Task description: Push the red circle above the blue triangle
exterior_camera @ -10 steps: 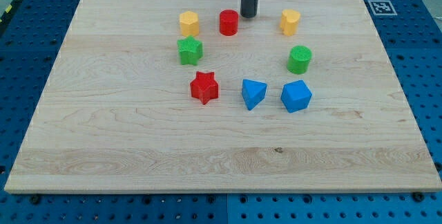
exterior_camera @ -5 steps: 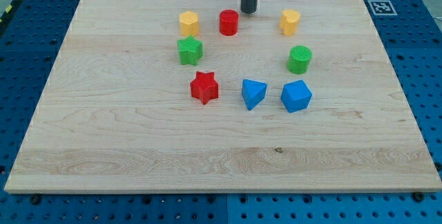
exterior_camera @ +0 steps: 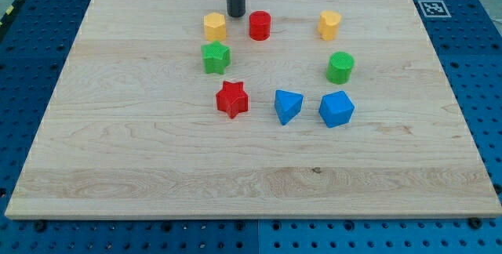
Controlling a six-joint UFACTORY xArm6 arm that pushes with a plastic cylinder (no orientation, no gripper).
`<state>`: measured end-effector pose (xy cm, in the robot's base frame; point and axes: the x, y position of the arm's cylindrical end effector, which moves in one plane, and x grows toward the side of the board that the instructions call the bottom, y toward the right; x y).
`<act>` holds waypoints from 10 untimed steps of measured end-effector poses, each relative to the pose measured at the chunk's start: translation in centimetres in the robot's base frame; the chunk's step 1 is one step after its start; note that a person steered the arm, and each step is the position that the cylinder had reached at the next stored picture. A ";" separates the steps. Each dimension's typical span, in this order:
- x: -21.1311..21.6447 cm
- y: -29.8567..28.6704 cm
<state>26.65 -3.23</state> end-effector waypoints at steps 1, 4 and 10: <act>1.2 0.0; 3.3 0.0; 4.5 3.3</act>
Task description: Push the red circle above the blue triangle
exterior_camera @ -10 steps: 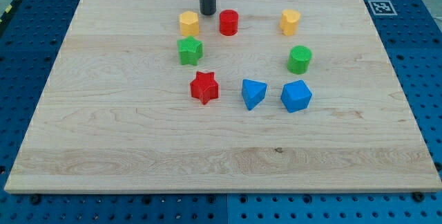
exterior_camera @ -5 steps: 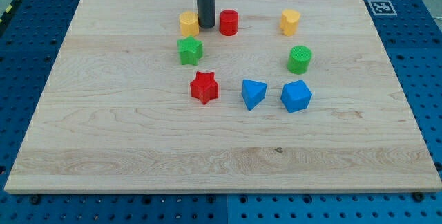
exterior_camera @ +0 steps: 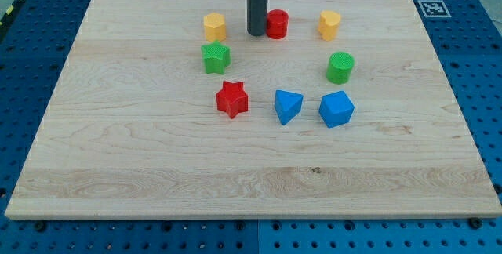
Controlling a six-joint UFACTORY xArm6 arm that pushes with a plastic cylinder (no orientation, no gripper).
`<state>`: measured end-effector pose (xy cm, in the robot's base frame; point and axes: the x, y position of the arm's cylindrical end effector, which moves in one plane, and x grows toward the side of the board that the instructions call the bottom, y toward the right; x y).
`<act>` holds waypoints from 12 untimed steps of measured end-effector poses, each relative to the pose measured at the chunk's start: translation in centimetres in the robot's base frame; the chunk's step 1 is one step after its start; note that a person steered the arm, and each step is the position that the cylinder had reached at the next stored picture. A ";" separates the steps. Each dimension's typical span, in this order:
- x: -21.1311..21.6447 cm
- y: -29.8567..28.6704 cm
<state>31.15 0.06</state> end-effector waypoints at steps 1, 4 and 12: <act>-0.2 -1.2; -7.3 -10.3; 11.8 -21.9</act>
